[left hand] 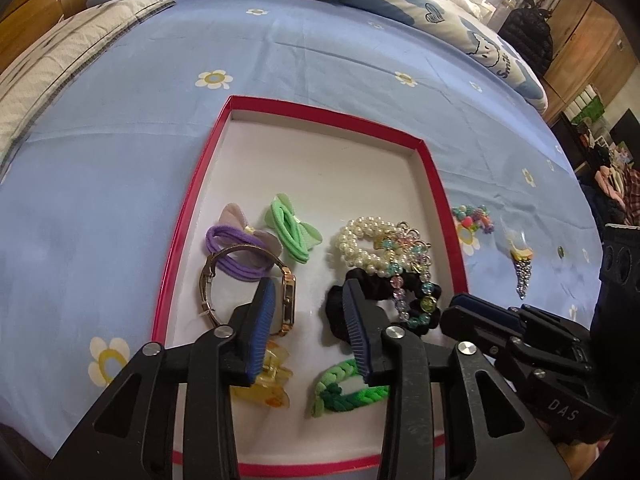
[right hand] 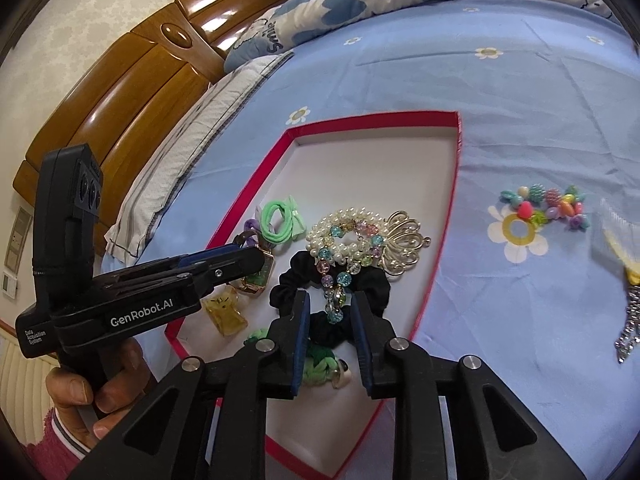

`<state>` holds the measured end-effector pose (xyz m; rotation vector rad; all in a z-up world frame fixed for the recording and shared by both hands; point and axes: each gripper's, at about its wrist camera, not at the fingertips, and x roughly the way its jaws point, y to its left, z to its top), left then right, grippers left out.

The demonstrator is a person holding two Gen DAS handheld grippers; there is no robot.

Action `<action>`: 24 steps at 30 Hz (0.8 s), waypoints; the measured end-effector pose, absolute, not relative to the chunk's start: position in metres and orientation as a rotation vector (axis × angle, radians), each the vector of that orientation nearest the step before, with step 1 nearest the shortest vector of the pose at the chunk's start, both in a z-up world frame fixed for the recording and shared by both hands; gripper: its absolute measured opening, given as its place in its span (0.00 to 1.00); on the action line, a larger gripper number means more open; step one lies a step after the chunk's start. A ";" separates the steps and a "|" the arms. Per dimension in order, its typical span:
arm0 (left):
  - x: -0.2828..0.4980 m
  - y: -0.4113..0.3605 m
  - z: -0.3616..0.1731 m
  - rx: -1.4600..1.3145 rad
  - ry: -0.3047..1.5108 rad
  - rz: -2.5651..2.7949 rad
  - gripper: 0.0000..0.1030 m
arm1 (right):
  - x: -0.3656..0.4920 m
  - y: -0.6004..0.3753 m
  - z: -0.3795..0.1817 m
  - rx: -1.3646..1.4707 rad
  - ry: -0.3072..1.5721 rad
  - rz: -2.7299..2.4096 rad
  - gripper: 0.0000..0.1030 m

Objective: Organize jewelry
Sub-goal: 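Move both tools back over the remaining beaded tie and silver chain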

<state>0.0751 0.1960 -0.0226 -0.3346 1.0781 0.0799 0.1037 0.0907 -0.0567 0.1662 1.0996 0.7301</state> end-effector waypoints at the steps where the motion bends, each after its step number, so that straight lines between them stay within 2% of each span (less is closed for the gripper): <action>1: 0.074 0.195 -0.021 -0.334 1.074 0.078 0.34 | 0.102 0.088 -0.054 0.171 1.095 0.727 0.26; 3: 0.072 0.193 -0.017 -0.336 1.067 0.072 0.34 | 0.101 0.082 -0.050 0.178 1.086 0.718 0.33; 24: 0.076 0.137 0.010 -0.302 1.037 -0.038 0.35 | 0.090 -0.027 -0.035 0.305 1.029 0.540 0.40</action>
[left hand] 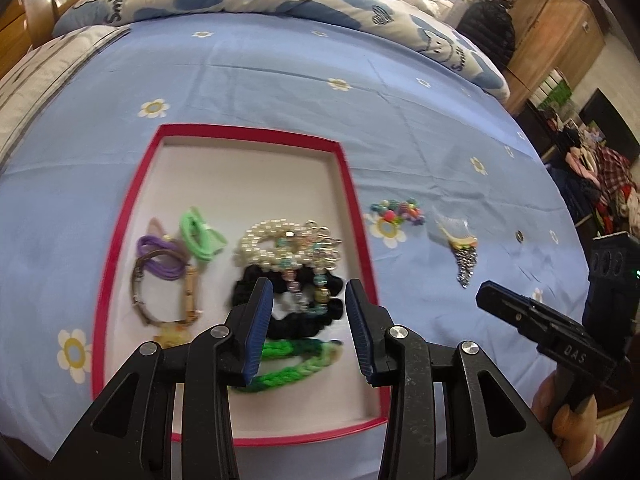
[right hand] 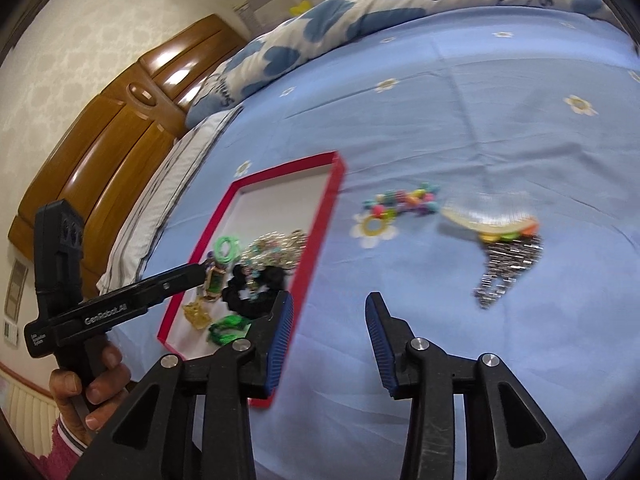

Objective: Organize jewelry
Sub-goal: 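Move both tools back over the remaining beaded tie and silver chain, then grasp the colorful beaded hair tie with the left tool while the right tool grasps the silver chain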

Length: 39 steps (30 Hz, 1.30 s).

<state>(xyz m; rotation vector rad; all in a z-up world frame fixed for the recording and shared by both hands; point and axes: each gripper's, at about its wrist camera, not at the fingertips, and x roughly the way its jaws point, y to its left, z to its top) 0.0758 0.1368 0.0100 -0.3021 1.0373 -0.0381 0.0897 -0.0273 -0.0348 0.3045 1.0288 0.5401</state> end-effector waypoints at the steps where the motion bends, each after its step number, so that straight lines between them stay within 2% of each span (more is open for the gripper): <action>1: 0.077 0.133 0.010 -0.299 1.039 -0.043 0.37 | 0.090 -0.034 -0.035 0.314 1.027 0.528 0.40; 20: 0.114 0.071 0.009 -0.189 1.074 -0.138 0.38 | 0.101 -0.115 -0.049 0.385 1.019 0.358 0.43; 30: 0.149 0.042 -0.009 -0.103 1.122 -0.178 0.38 | 0.122 -0.108 -0.066 0.301 1.047 0.350 0.56; 36: 0.182 0.028 -0.023 -0.029 1.149 -0.200 0.38 | 0.133 -0.099 -0.077 0.236 1.070 0.351 0.60; 39: 0.197 0.021 -0.029 0.017 1.161 -0.215 0.44 | 0.138 -0.097 -0.081 0.227 1.079 0.358 0.60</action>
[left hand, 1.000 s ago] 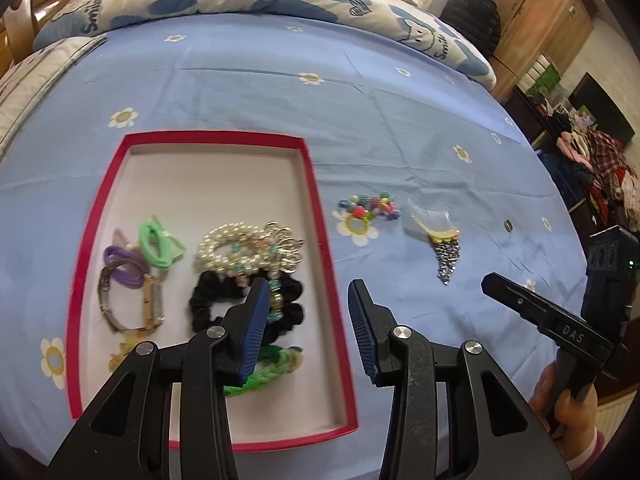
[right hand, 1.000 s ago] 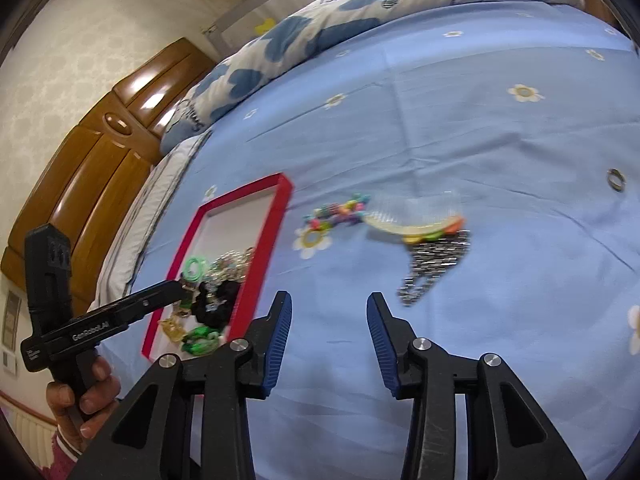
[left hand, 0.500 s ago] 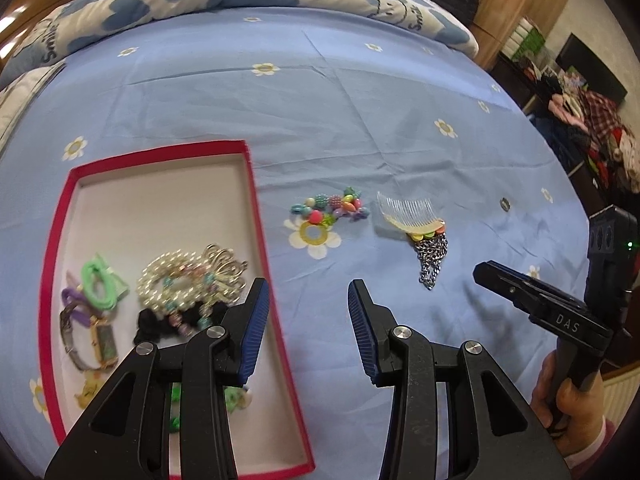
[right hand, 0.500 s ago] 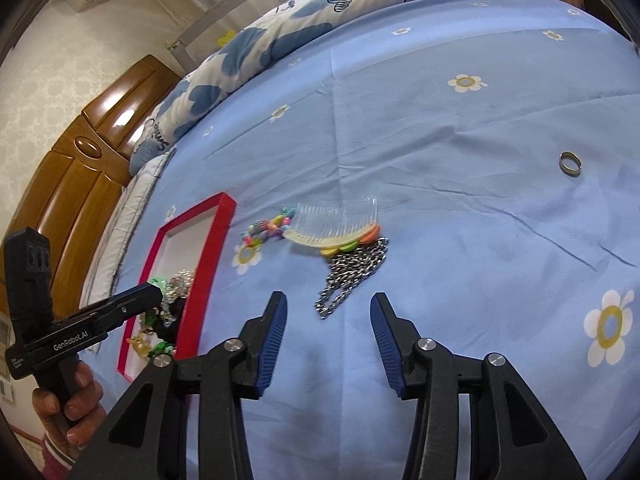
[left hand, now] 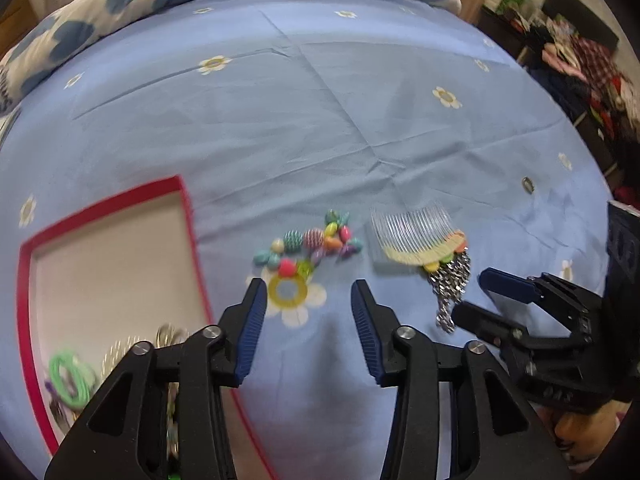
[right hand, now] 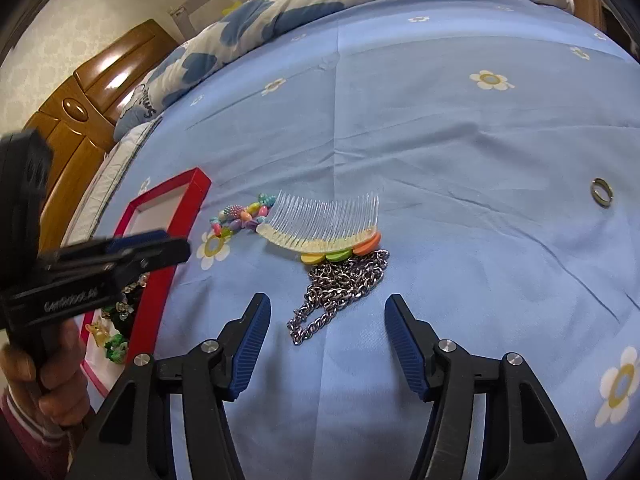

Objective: Organize jewelry
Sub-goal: 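Grasp the colorful beaded hair tie with the left tool while the right tool grasps the silver chain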

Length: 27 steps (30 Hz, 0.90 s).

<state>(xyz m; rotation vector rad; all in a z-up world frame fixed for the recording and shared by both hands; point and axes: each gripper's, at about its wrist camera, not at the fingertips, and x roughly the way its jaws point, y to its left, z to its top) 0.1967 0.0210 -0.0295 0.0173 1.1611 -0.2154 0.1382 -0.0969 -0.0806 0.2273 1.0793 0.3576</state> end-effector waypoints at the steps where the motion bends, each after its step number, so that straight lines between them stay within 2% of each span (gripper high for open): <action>1: 0.201 0.019 -0.032 0.033 1.168 -0.218 0.45 | 0.140 -0.096 -0.082 0.222 1.080 0.358 0.61; 15: 0.234 0.000 -0.066 0.197 1.214 -0.271 0.44 | 0.150 -0.085 -0.092 0.112 1.066 0.399 0.63; 16: 0.233 -0.001 -0.066 0.202 1.212 -0.278 0.36 | 0.149 -0.082 -0.092 0.083 1.061 0.395 0.63; 17: 0.232 -0.003 -0.068 0.196 1.217 -0.300 0.23 | 0.148 -0.079 -0.093 0.062 1.055 0.390 0.62; 19: 0.230 -0.006 -0.067 0.207 1.209 -0.307 0.18 | 0.147 -0.074 -0.094 0.015 1.043 0.375 0.60; 22: 0.225 -0.011 -0.066 0.228 1.200 -0.318 0.08 | 0.146 -0.077 -0.094 -0.005 1.030 0.337 0.46; 24: 0.221 -0.012 -0.064 0.227 1.191 -0.317 0.08 | 0.147 -0.082 -0.093 0.008 1.027 0.319 0.29; 26: 0.216 -0.011 -0.063 0.219 1.187 -0.318 0.07 | 0.148 -0.091 -0.093 0.036 1.030 0.312 0.19; 27: 0.214 -0.010 -0.061 0.215 1.185 -0.318 0.07 | 0.149 -0.094 -0.093 0.055 1.032 0.315 0.17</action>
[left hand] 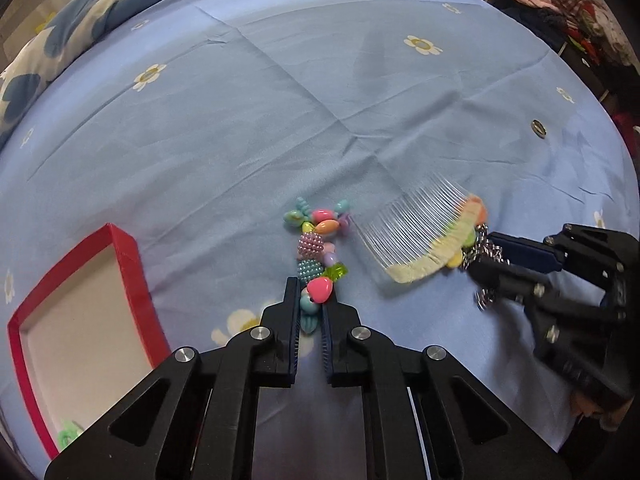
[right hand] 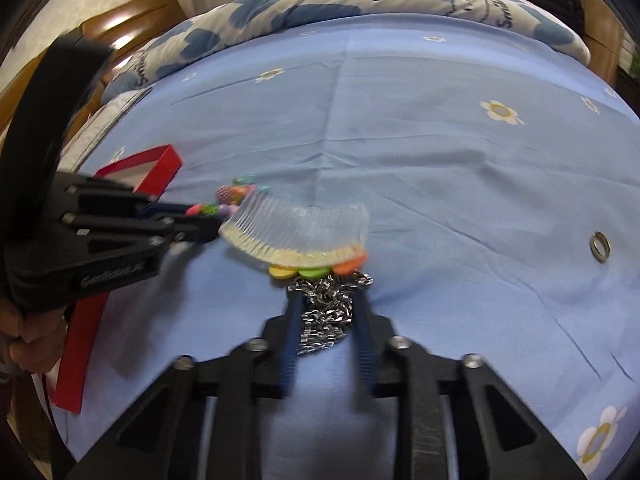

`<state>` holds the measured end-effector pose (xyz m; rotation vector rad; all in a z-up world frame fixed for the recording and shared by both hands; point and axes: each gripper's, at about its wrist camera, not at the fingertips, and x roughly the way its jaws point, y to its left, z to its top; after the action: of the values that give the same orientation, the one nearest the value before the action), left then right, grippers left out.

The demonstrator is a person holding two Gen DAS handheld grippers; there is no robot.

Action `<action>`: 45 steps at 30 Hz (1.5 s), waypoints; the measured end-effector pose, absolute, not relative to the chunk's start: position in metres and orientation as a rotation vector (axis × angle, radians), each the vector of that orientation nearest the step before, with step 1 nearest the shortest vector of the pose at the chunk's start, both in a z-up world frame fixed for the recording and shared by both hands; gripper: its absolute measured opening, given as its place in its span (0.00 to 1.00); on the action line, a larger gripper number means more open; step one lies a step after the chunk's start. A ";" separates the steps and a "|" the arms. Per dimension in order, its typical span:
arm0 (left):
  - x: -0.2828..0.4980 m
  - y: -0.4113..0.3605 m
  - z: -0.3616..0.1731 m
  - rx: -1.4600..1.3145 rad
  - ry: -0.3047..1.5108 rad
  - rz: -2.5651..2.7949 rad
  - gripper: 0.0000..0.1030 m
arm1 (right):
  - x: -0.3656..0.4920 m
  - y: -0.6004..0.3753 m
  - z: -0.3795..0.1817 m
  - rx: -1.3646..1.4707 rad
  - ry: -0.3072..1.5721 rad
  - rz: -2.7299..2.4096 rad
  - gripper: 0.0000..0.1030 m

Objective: Organize jewelry
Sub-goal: 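Grasp the colorful beaded hair tie with the left tool while the right tool grasps the silver chain, then carry the beaded hair tie and silver chain with both tools into the tray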

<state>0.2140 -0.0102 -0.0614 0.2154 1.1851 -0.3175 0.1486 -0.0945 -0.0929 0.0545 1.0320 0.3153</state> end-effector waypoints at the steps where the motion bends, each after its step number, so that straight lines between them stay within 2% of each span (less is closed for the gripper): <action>1: 0.212 -0.010 -0.060 0.210 1.184 -0.317 0.07 | 0.148 -0.097 -0.092 0.067 1.030 0.315 0.16; 3: 0.207 -0.008 -0.056 0.191 1.182 -0.320 0.07 | 0.145 -0.099 -0.089 0.074 1.025 0.310 0.13; 12: 0.168 0.005 -0.022 0.074 1.125 -0.342 0.07 | 0.126 -0.116 -0.063 0.249 0.992 0.361 0.12; 25: 0.116 0.045 0.023 -0.101 1.030 -0.287 0.07 | 0.107 -0.094 -0.009 0.279 0.896 0.460 0.12; 45: 0.053 0.131 0.035 -0.259 0.989 -0.106 0.07 | 0.089 -0.012 -0.010 0.239 0.937 0.627 0.12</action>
<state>0.0532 0.1312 0.0346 -0.2592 0.9889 -0.1061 0.0889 -0.0116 -0.0097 0.2394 0.9371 0.6275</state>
